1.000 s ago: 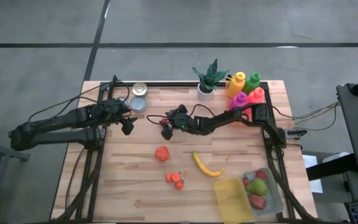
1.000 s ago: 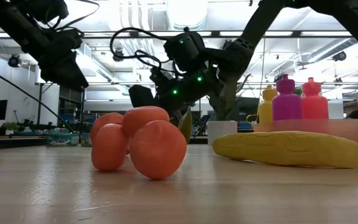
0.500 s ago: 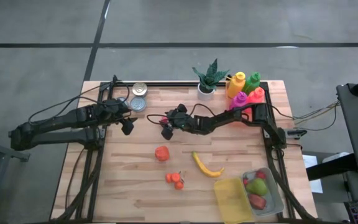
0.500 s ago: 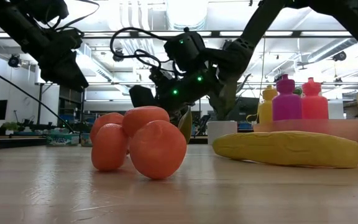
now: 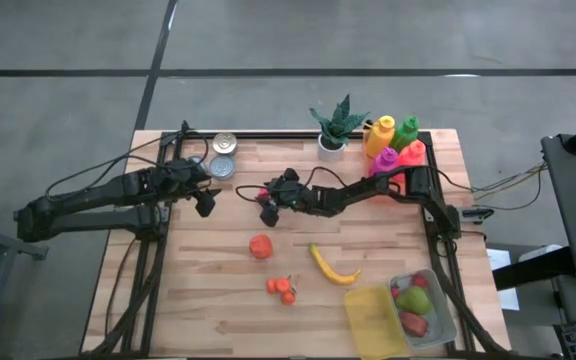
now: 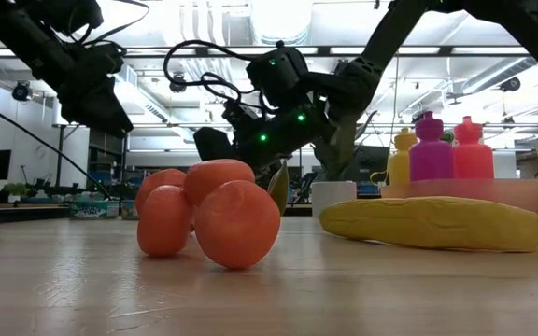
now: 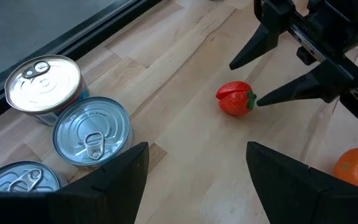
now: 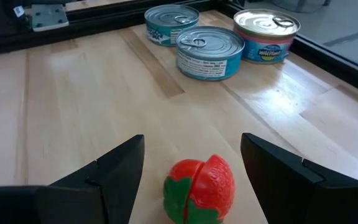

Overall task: Pick & Place Food Item
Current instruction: Put the red strawberry into the gray bin

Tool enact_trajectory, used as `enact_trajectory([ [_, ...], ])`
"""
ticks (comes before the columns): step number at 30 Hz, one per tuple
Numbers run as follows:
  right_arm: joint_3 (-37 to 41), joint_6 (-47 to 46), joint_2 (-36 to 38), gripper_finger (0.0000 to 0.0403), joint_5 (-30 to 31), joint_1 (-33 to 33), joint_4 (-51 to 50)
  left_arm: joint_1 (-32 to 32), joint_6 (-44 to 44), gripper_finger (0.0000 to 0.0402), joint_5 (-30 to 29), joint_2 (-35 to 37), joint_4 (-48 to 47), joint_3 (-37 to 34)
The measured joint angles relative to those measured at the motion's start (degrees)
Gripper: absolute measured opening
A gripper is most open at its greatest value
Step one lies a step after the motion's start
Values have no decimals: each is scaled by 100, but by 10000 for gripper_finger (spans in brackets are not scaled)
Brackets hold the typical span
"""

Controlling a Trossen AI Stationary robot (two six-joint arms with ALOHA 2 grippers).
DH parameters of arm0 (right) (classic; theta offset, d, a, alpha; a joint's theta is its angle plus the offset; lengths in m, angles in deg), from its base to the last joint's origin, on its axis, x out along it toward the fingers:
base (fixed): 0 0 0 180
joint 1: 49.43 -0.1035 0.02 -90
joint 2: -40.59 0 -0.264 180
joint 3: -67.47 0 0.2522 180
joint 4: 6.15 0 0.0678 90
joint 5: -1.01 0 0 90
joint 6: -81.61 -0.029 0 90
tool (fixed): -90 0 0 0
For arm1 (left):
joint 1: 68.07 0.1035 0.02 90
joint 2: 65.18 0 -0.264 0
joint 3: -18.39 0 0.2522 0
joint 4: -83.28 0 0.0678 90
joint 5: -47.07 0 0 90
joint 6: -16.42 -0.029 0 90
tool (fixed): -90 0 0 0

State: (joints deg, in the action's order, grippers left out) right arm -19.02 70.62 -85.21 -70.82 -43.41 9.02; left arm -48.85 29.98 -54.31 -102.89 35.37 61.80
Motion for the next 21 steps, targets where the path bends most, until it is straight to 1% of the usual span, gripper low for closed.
enact_trajectory([
  [3, 0, 227, 0, 263, -10, -2, 0, -1, 0, 275, 0, 0, 0, 0],
  [10, 0, 350, 0, 269, -19, -13, 0, -1, 0, 275, 0, 0, 0, 0],
  [13, 0, 295, 0, 295, -19, -11, 0, 0, 0, 275, 1, 0, 0, 0],
  [17, 1, -216, 0, 335, -19, -8, -8, -2, 0, 275, 0, 0, 0, 0],
  [21, 9, -387, 2, 346, -5, 26, -77, -1, 0, 275, 0, 0, 0, 0],
])
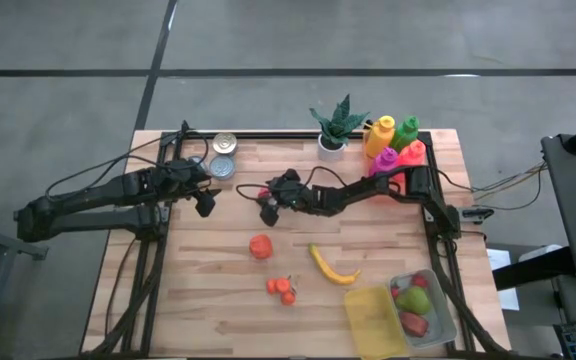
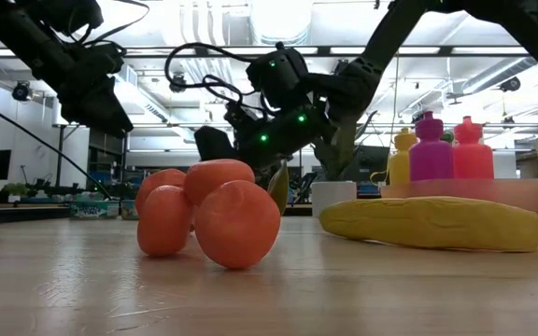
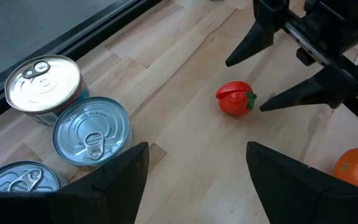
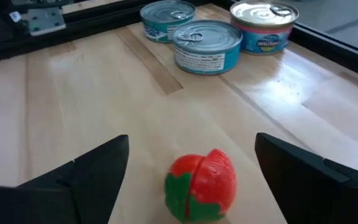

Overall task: Pick & Place Food Item
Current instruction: Put the red strawberry into the gray bin

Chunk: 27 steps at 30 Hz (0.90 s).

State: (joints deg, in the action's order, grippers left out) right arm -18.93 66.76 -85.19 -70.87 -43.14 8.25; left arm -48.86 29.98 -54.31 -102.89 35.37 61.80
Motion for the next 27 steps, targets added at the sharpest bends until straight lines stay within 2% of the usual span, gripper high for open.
enact_trajectory([
  [5, 0, -20, -68, 347, 115, 31, -38, -1, 0, 275, 0, 0, 0, 0],
  [10, -14, -289, -277, 347, -256, 68, -55, -1, 0, 275, 0, 1, 0, 0],
  [19, -298, -385, -647, 347, -279, 74, -43, 1, 0, 275, 1, 1, -1, 0],
  [27, -308, -383, -649, 347, -298, 104, -78, 1, 0, 275, 0, 0, 0, 0],
])
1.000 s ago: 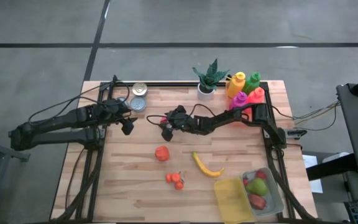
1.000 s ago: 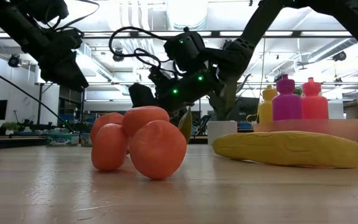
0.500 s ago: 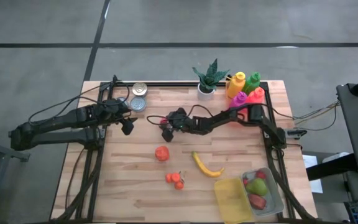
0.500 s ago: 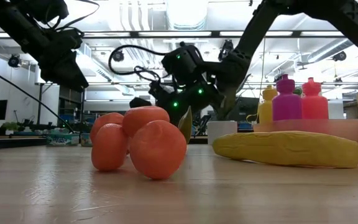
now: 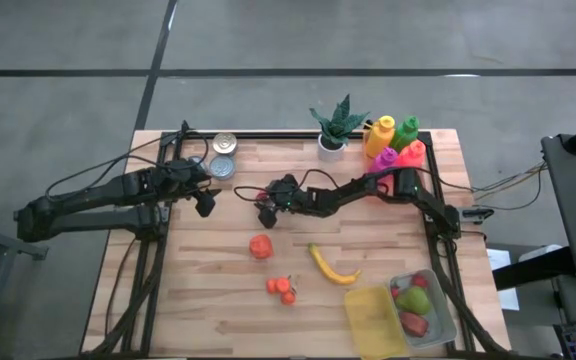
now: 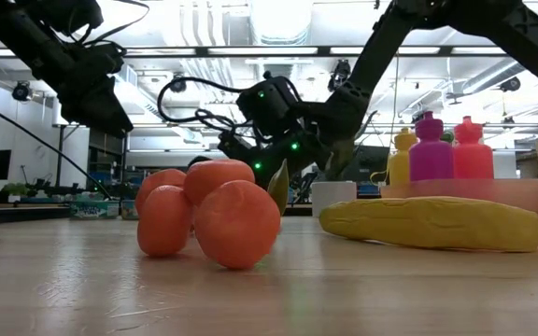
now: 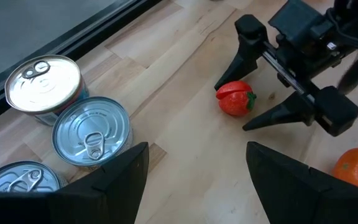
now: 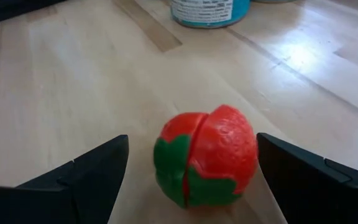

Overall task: Pick & Place Food Item
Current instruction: Put the red strawberry into the gray bin

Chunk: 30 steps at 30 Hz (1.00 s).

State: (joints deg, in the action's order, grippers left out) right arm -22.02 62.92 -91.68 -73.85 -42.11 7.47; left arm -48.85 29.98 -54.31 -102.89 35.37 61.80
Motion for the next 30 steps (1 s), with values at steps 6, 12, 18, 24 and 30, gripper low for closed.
enact_trajectory([
  [6, 4, -38, 2, 314, -5, 12, -61, -1, 0, 275, 0, 2, 0, 0],
  [12, 7, -21, 2, 254, -20, 24, -60, -1, 0, 275, 0, 0, 0, 0],
  [18, 7, -19, 2, 205, -26, 25, -57, -2, 0, 275, 0, 0, 0, 0],
  [24, 7, -19, 4, 179, -65, 23, -54, -1, 0, 275, 0, 0, 0, 0],
  [30, 7, -19, 4, 179, -66, 23, -54, -2, 0, 275, 0, 2, 0, 0],
])
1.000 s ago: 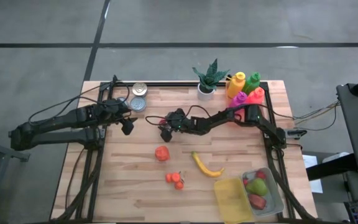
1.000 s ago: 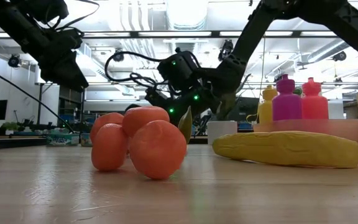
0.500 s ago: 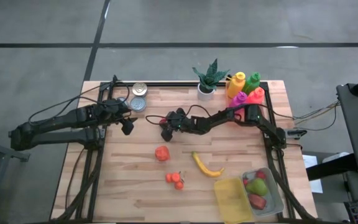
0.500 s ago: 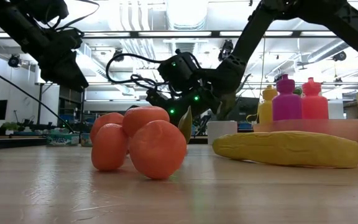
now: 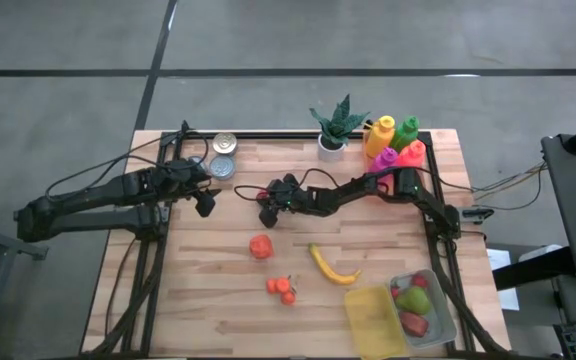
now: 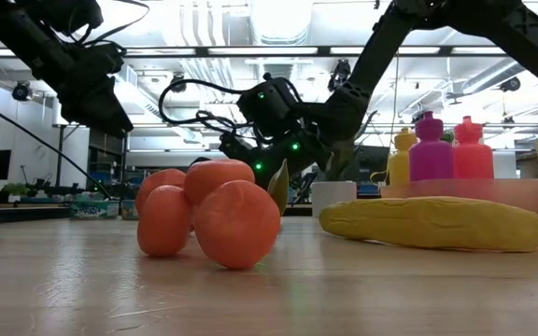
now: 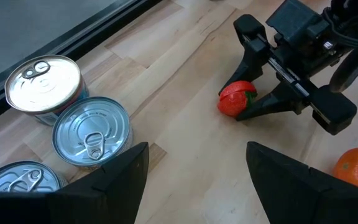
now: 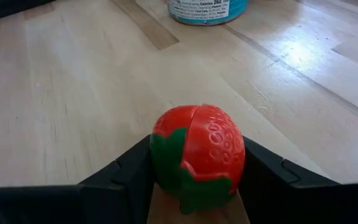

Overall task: Pick & Place Food Item
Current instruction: Put the red strawberry into the gray bin

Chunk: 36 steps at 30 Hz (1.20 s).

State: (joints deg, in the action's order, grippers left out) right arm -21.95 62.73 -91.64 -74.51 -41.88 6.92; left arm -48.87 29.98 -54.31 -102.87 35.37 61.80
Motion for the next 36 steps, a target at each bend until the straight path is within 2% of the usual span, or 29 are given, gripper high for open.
enact_trajectory([
  [7, 4, 44, 105, 179, -2, 0, -21, 1, -1, 275, 0, -1, 0, 0],
  [14, 13, 393, 709, 179, -26, 0, -495, 0, 0, 275, 0, 0, 0, 0],
  [21, 17, 840, 1797, 179, -425, -4, -1744, 0, 0, 275, 0, -1, -2, 0],
  [26, 17, 1012, 2732, 179, -499, -17, -2939, 0, 0, 275, 0, -2, -4, 0],
  [36, 17, 551, 4378, 179, -1565, -117, -5073, 2, 0, 275, 0, -2, -2, 1],
])
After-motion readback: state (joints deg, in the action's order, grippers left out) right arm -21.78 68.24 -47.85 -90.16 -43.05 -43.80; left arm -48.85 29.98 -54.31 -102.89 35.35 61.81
